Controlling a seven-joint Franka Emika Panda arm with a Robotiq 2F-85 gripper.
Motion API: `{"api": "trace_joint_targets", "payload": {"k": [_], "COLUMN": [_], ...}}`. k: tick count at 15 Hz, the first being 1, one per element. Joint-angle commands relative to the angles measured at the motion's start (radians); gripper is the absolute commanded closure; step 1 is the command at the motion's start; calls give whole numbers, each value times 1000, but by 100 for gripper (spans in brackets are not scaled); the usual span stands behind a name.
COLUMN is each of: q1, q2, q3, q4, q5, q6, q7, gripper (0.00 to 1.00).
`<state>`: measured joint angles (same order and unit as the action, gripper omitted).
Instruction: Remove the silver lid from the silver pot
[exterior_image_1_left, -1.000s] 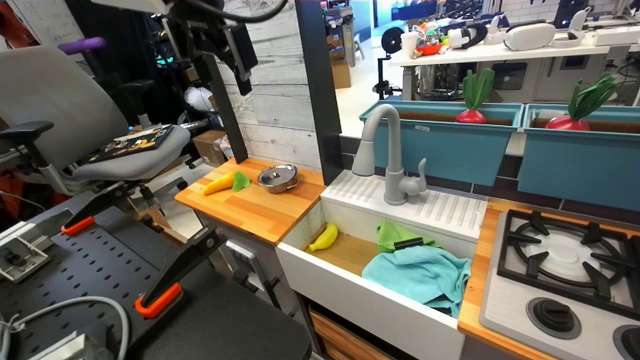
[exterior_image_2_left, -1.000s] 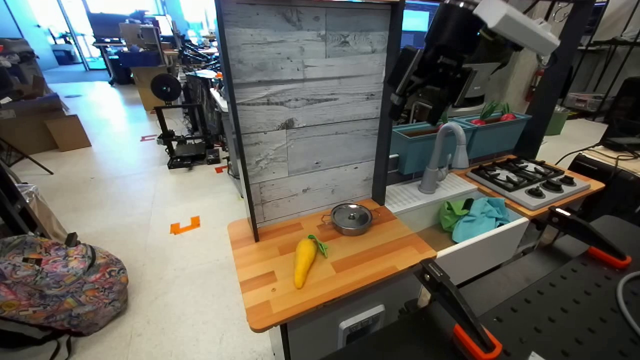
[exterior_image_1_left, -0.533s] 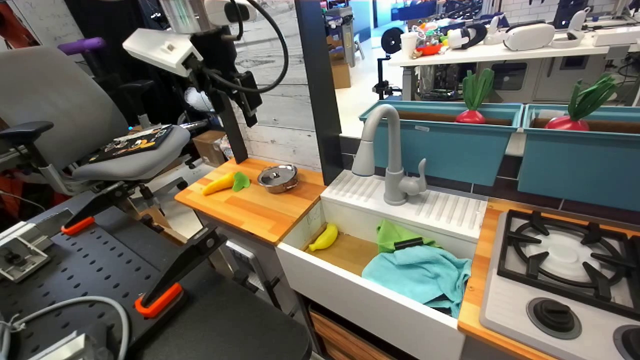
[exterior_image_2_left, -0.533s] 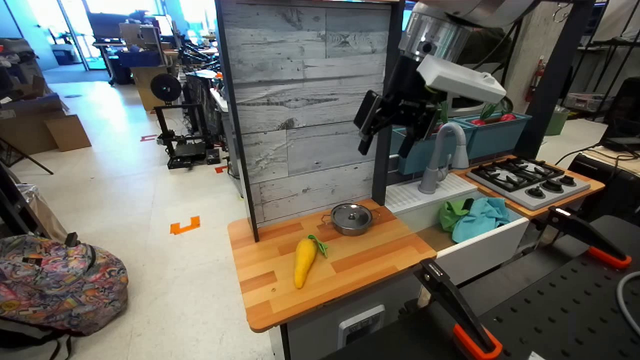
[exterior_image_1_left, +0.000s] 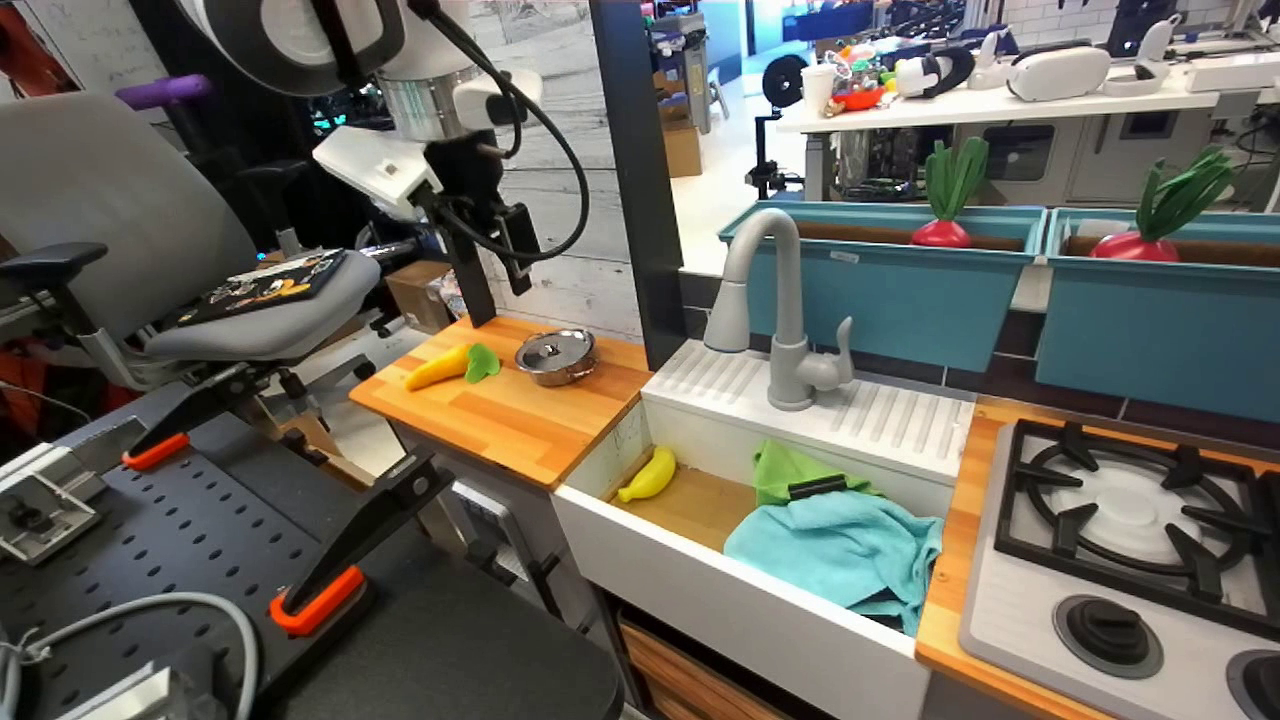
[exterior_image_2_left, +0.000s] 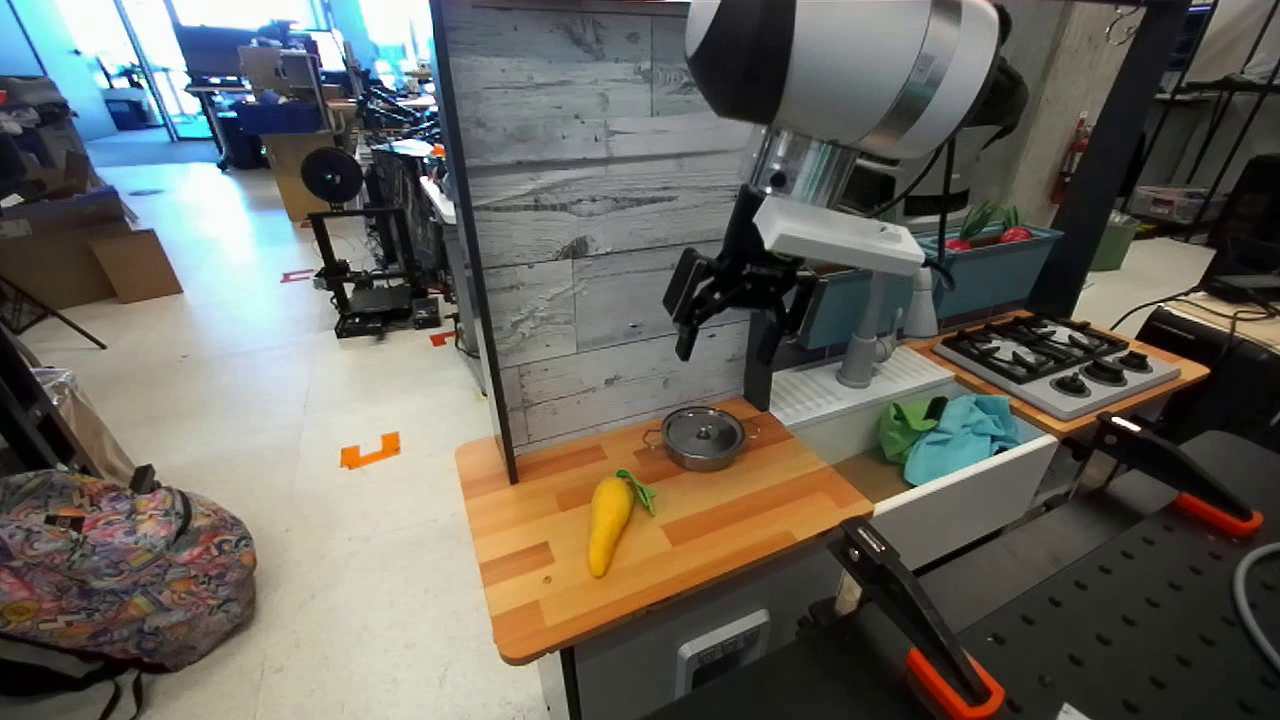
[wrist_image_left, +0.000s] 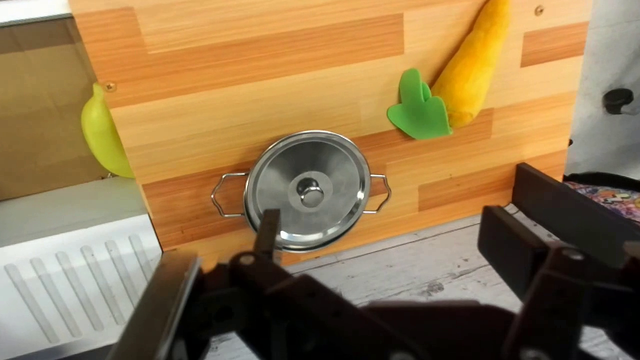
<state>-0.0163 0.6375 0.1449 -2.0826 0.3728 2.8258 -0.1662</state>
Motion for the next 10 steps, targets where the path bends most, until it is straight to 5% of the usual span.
{"api": "trace_joint_targets", "payload": {"k": [1, 10], "q1": [18, 71], "q2": [100, 232], "q3": [-16, -75], "q4": [95, 222], "q5": [-72, -150], "q6": [-10, -38], "q7": [96, 247], "gripper": [0, 0]}}
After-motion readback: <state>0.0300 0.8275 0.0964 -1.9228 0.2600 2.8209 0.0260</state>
